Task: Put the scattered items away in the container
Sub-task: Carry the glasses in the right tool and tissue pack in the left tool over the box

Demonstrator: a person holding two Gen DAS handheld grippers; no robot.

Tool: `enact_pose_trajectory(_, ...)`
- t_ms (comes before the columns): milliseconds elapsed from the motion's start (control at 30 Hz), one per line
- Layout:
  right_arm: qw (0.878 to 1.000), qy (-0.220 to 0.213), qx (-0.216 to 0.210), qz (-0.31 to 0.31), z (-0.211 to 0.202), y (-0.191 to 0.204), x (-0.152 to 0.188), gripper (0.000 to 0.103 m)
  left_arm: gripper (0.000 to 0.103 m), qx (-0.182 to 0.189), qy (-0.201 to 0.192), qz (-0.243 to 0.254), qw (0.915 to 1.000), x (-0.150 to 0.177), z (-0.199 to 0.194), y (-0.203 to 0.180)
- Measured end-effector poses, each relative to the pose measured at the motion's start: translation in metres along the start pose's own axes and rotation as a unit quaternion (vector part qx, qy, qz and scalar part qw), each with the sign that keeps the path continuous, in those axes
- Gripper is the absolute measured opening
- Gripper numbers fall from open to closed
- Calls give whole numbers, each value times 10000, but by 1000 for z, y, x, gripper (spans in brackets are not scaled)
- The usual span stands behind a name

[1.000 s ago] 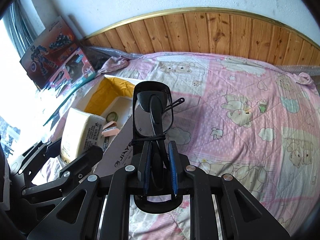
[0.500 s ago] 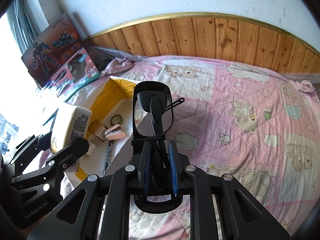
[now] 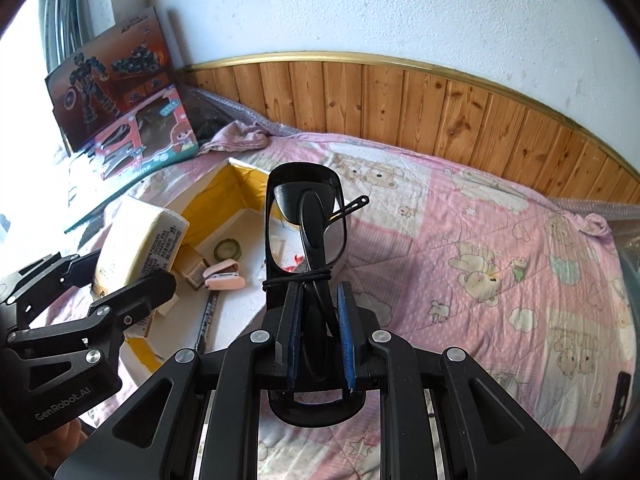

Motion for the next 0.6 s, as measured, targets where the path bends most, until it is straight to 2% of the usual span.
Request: enact_pose_trajectory(600,9991,-23,331,-282,19,24,-7,18,52,-78,289,-126,9995,9,18,29)
Point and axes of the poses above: each gripper's, at about its wrist camera, not at the fingertips, and z roughly the way its jaws point, y to its left, x to its underside, the point moved 4 cm from there along z, roughly the way its jaws point, and after that the axes turned 8 degrees about -x, right-handed, at the moved point
